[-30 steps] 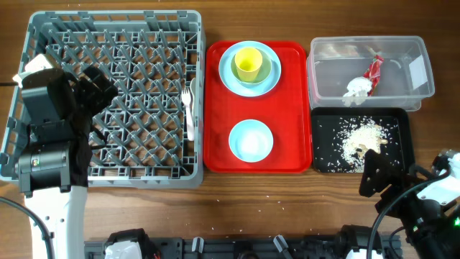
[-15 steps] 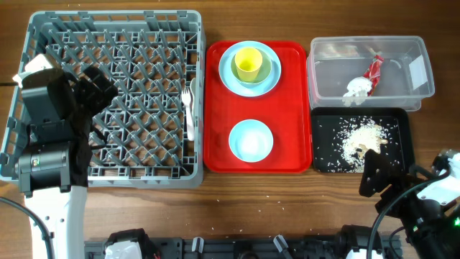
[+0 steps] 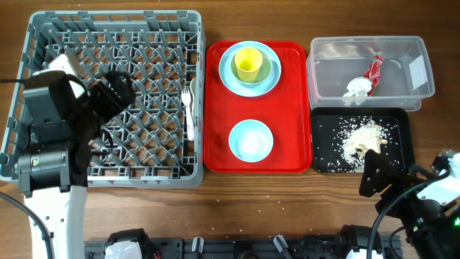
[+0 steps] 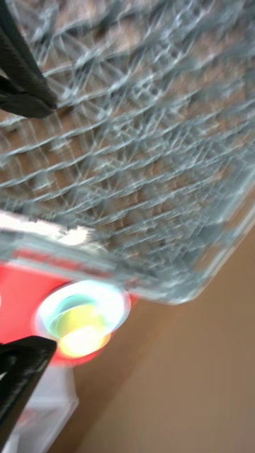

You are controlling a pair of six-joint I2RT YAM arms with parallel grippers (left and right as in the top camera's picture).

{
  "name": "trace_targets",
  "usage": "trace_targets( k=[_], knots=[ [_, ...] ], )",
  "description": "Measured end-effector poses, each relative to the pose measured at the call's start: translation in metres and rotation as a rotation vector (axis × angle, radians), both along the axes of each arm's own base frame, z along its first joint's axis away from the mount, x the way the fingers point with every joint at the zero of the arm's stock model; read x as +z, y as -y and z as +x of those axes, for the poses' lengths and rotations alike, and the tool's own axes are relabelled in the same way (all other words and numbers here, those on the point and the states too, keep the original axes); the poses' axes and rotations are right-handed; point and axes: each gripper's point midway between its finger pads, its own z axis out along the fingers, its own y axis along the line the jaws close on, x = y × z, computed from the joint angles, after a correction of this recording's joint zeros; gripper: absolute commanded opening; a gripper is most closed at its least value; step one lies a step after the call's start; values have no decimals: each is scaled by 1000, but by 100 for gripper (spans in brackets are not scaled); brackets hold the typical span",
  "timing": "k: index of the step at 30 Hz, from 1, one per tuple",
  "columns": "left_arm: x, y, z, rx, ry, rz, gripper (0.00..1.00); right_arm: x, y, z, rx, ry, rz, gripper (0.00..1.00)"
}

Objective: Sort waste into correct bins and load items into the dishwasher rack
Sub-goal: 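Move the left gripper to the light-blue bowl and grip its rim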

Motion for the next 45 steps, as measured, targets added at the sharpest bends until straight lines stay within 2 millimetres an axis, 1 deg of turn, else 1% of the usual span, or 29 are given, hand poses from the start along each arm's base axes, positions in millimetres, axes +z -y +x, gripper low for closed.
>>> trace_targets(
  k=[1,2,3,4,5,6,8,9,10,11,13,15,18,20,21,22,23,27,30,38,45],
  knots=[
    [-10,15,-11,-52,-59,-64,85,0,0,0,0,0,0,99],
    [-15,26,-17,-88,-92,-105,74,0,0,0,0,0,0,100],
    [-19,37,-24,-123,-123,-137,41,0,0,0,0,0,0,100],
    [-23,50,-31,-164,-160,-161,17,0,0,0,0,0,0,100],
    [-26,64,-38,-210,-184,-174,7,0,0,0,0,0,0,100],
    [-27,76,-42,-254,-196,-176,4,0,0,0,0,0,0,100],
    [-27,102,-50,-346,-209,-165,4,0,0,0,0,0,0,100],
    [-27,110,-53,-377,-212,-162,4,0,0,0,0,0,0,100],
    [-29,128,-60,-440,-220,-139,4,0,0,0,0,0,0,100],
    [-30,139,-65,-477,-226,-122,4,0,0,0,0,0,0,100],
    [-35,160,-75,-528,-244,-76,4,0,0,0,0,0,0,100],
    [-43,176,-81,-559,-263,-28,4,0,0,0,0,0,0,100],
    [-64,211,-89,-646,-305,64,5,0,0,0,1,0,1,100],
    [-81,226,-88,-665,-339,110,6,0,-1,0,3,0,2,100],
    [-85,229,-89,-668,-347,117,6,0,-1,0,5,0,3,100],
    [-103,240,-89,-686,-388,159,6,0,-1,0,6,0,3,100],
    [-114,246,-88,-693,-411,179,6,0,-1,0,6,0,4,100],
    [-150,252,-80,-679,-488,245,7,0,-1,0,6,0,4,100],
    [-162,254,-76,-671,-506,260,9,0,-1,0,7,0,4,100],
    [-158,262,-65,-664,-453,245,11,0,-1,0,7,1,4,100],
    [-157,258,-58,-636,-425,274,15,0,-1,0,7,0,4,100]
  ],
)
